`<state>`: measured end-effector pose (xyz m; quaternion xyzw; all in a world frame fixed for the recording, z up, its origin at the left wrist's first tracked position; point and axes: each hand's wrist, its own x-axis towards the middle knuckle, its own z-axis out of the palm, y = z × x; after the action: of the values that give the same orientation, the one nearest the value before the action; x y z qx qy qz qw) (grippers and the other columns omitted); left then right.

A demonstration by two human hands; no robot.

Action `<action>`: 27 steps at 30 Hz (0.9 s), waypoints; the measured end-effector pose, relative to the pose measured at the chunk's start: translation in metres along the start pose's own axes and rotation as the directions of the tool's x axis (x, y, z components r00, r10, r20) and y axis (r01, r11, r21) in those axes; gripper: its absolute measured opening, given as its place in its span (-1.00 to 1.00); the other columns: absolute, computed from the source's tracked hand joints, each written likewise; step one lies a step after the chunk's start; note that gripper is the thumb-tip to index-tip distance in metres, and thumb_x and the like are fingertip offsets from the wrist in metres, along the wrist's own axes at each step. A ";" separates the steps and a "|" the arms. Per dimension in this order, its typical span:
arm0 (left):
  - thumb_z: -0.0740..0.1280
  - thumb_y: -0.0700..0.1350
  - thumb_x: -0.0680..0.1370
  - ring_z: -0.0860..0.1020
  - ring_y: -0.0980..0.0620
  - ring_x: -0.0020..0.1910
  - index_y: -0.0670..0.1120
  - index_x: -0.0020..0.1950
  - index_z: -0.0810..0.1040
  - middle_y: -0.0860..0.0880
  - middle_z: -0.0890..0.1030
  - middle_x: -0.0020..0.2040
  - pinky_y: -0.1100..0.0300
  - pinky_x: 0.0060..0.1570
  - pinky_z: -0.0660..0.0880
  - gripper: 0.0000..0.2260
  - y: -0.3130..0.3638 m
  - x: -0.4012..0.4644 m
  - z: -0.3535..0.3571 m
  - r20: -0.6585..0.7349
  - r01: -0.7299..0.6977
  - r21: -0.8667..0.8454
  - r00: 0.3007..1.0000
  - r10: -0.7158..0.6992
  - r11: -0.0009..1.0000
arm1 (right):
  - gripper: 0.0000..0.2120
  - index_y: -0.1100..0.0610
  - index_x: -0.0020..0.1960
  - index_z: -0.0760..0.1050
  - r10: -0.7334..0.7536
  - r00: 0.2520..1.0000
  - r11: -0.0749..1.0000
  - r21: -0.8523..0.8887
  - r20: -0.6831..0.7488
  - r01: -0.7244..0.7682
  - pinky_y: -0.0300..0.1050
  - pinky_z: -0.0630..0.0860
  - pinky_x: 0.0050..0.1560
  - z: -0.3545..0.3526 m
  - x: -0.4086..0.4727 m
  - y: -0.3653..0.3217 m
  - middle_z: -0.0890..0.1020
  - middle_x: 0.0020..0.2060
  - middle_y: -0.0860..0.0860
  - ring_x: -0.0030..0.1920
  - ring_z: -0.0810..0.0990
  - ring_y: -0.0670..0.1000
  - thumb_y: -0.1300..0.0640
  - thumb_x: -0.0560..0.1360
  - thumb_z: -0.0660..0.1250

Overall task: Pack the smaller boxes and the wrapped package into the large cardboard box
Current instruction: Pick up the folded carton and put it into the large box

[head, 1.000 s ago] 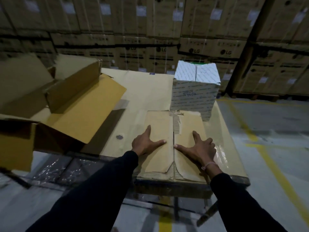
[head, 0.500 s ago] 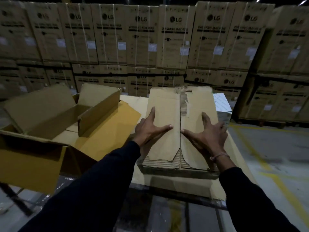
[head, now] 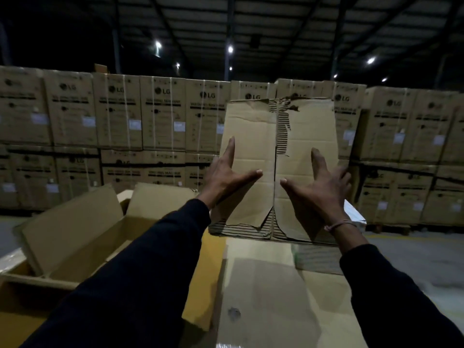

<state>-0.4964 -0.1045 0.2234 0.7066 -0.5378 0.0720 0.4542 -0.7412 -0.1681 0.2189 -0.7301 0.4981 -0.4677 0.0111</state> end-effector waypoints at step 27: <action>0.50 0.30 0.44 0.24 -0.14 0.58 0.19 0.68 -0.10 -0.01 0.13 0.67 0.03 0.35 0.34 0.02 -0.313 0.132 -0.222 -0.262 -0.051 0.072 0.963 0.068 0.996 | -0.06 -0.27 0.65 0.07 -0.355 0.928 0.914 0.252 0.112 0.320 0.22 0.36 0.45 0.251 0.076 -0.306 0.16 0.51 0.30 0.47 0.27 0.38 -0.19 0.44 0.53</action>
<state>-0.0975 -0.0342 0.2525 0.6886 -0.4909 0.1966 0.4962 -0.3424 -0.1826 0.2760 -0.8331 0.3045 -0.4586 0.0527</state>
